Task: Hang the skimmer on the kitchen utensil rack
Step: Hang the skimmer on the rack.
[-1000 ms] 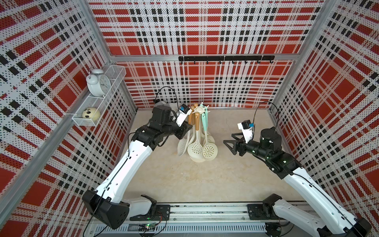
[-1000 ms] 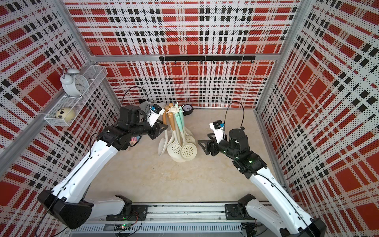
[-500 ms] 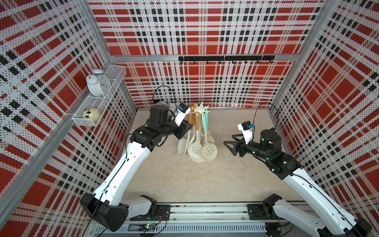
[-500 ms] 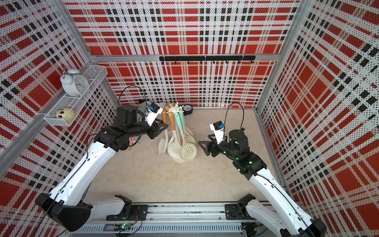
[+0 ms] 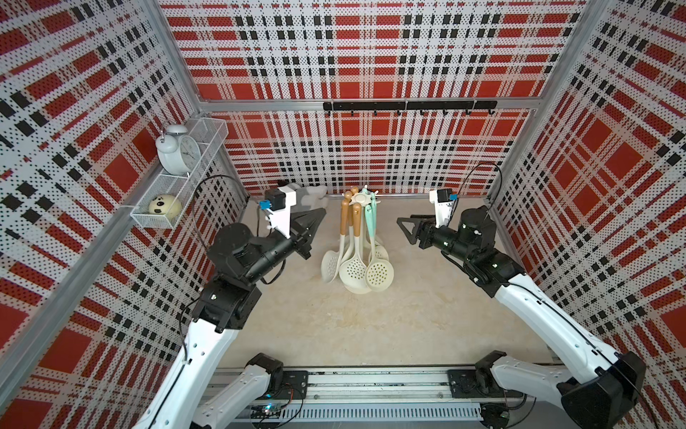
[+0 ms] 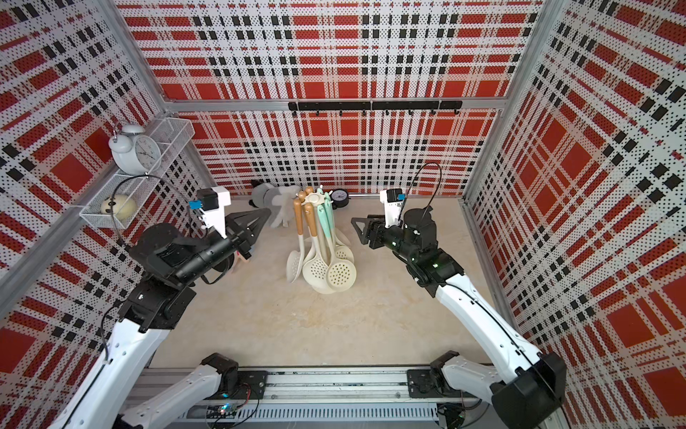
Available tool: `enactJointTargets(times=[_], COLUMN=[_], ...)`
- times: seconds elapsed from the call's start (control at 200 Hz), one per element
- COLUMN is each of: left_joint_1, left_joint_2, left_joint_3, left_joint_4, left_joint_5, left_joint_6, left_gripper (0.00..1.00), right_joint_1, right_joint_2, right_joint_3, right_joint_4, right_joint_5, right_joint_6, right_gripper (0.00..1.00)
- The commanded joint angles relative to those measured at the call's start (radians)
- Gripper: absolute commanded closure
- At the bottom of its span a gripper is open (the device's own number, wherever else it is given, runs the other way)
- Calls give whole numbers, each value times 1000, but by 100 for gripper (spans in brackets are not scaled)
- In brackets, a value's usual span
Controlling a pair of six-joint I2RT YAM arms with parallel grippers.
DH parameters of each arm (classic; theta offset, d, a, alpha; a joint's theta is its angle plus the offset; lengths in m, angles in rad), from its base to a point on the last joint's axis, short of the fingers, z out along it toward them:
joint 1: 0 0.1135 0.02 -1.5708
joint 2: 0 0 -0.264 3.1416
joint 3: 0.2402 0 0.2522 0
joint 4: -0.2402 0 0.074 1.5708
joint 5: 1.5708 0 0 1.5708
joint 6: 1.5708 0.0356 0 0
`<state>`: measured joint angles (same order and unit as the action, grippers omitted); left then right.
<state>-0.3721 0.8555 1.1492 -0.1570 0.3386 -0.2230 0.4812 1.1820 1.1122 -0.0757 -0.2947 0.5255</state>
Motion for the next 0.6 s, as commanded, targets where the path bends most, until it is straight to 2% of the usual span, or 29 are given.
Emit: enactJointTargets(times=[0.0,0.08,0.235,0.376,0.596], left_joint_1=[-22,-103,-296,-336,-336], left_joint_2=[12,61,185,214,193], left_joint_3=[-43,-18,90,97,77], left_joint_4=[186,161,47,48,57], left_joint_5=[-126,-222,-537,-652,-705], left_joint_6=[-186,-160,-66,-72,-90], left_gripper=[98,98,99,100,100], right_joint_1=[-2,-1,7,11,13], right_joint_2=[45,73,100,108,112], right_joint_3=[54,84,118,120,118], right_joint_4=[63,48,20,24,24], right_joint_5=[1,5,10,-5,-15], right_joint_6=[65,64,49,52,47], right_gripper=[36,38,42,42,43])
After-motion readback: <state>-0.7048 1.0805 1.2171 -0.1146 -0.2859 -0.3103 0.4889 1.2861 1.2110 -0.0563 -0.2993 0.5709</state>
